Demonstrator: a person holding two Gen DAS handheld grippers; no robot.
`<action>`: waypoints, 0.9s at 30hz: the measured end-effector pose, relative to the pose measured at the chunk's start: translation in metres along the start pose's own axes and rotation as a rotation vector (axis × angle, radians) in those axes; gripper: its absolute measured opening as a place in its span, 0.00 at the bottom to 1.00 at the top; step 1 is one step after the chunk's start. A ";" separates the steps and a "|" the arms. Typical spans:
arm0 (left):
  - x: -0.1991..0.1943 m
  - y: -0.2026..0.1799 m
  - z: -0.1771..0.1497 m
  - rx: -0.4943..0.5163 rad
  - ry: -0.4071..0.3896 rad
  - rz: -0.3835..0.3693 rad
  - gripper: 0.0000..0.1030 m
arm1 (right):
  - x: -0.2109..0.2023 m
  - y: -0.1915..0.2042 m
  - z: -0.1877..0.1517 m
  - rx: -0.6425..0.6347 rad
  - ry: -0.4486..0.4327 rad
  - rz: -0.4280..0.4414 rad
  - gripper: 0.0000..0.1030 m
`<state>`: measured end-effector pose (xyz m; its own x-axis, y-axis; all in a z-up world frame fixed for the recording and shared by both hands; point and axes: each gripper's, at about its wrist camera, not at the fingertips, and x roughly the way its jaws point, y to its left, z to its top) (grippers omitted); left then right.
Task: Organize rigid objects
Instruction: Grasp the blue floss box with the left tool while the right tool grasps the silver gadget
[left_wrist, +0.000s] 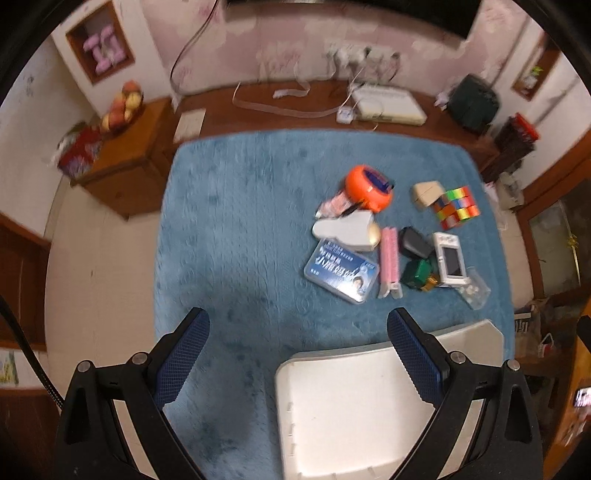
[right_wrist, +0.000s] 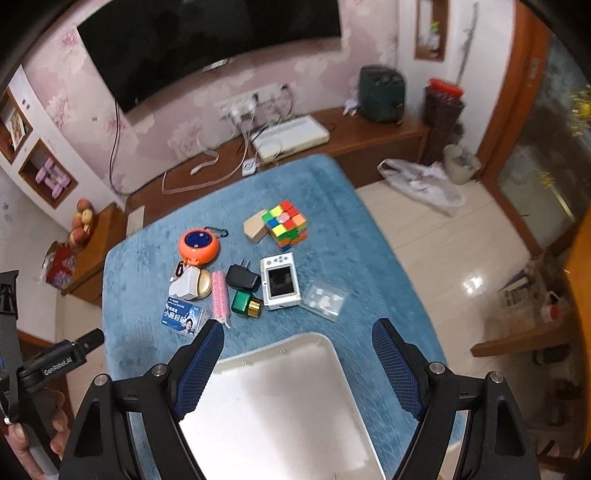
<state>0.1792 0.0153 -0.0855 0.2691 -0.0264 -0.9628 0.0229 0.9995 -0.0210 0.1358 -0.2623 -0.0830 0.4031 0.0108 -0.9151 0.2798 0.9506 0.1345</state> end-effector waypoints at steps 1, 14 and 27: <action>0.005 -0.001 0.002 -0.012 0.013 -0.002 0.95 | 0.011 -0.001 0.005 -0.007 0.021 0.004 0.81; 0.109 -0.020 0.039 -0.340 0.188 0.038 0.94 | 0.167 0.024 0.068 -0.197 0.280 0.073 0.81; 0.160 -0.042 0.037 -0.420 0.265 0.096 0.94 | 0.220 0.014 0.066 -0.226 0.388 0.073 0.78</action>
<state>0.2568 -0.0316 -0.2291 -0.0039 0.0166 -0.9999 -0.3943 0.9188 0.0168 0.2861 -0.2672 -0.2573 0.0464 0.1549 -0.9868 0.0486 0.9864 0.1571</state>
